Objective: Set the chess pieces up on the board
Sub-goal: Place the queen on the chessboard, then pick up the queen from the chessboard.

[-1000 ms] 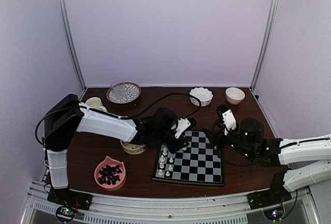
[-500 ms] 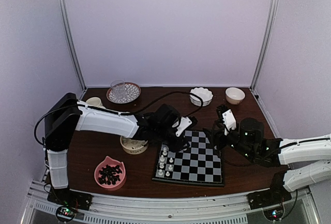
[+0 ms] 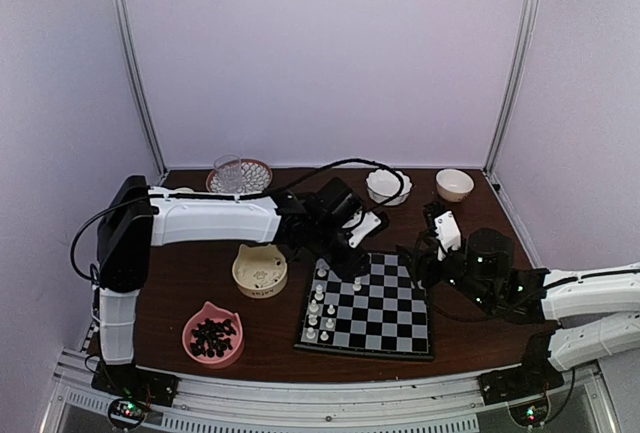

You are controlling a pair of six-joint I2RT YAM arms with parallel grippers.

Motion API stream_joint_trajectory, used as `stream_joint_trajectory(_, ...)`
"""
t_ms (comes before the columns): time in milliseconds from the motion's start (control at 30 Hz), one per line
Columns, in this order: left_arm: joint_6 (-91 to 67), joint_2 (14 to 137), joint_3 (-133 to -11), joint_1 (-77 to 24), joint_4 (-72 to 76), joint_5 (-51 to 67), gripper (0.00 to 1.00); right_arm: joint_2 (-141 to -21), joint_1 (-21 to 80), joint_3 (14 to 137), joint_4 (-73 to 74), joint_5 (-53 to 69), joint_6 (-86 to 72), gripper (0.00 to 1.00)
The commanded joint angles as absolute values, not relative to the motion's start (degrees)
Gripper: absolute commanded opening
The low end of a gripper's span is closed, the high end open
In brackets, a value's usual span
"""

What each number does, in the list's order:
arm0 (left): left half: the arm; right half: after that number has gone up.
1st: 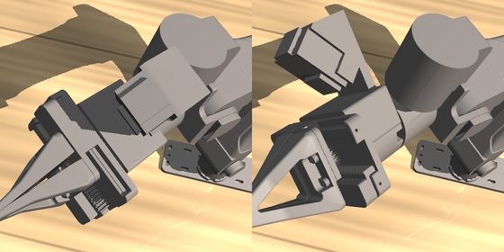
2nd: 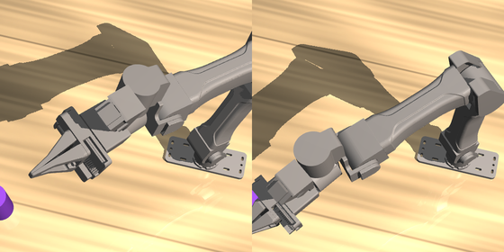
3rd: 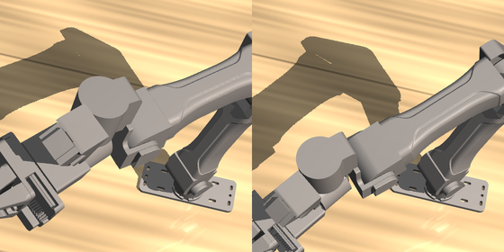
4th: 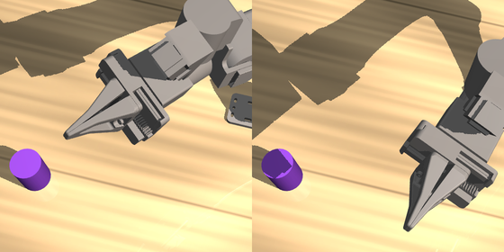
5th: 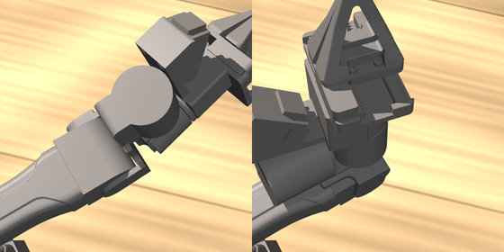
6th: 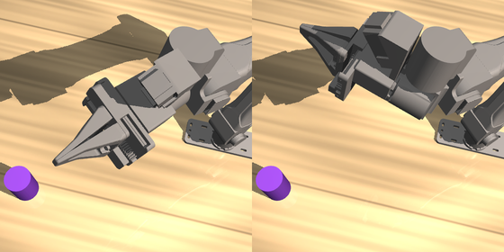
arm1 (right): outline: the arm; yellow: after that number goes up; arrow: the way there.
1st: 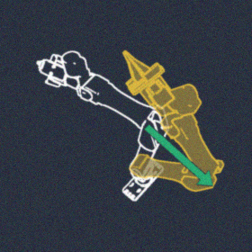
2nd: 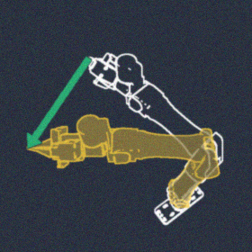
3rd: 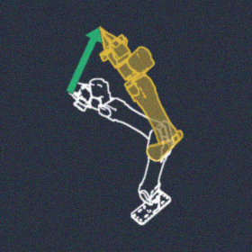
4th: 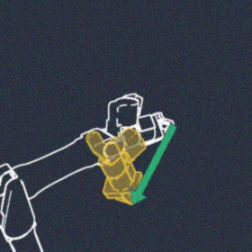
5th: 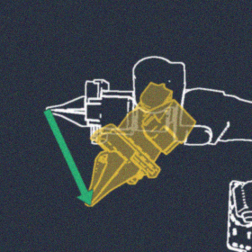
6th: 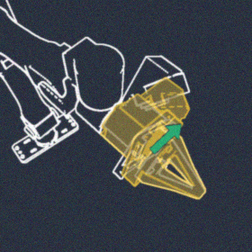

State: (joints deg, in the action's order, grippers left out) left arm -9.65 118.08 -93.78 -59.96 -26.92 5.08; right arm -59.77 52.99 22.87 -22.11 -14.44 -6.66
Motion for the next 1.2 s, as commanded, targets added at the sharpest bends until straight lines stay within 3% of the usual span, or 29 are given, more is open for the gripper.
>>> stream_joint_trajectory(0,-10.80,120.73,-96.32,-60.19,-30.74,5.36,0.42,-57.96,52.82,21.91,-22.72,-17.75,-7.39,0.65)
stream_joint_trajectory(267,-11.10,123.94,-99.01,-60.20,-32.29,6.53,0.41,-57.58,52.82,21.69,-22.79,-18.33,-7.65,0.65)
stream_joint_trajectory(700,-10.56,125.08,-100.00,-60.20,-32.98,5.48,0.19,-57.39,52.73,21.54,-23.01,-17.34,-7.74,0.66)
stream_joint_trajectory(967,-10.45,125.07,-100.09,-60.18,-33.82,4.62,0.18,-57.48,52.74,21.60,-23.06,-17.27,-7.73,0.66)
stream_joint_trajectory(1167,-10.42,124.10,-99.65,-60.25,-34.01,4.10,0.11,-57.56,52.78,21.62,-23.08,-17.31,-7.74,0.66)
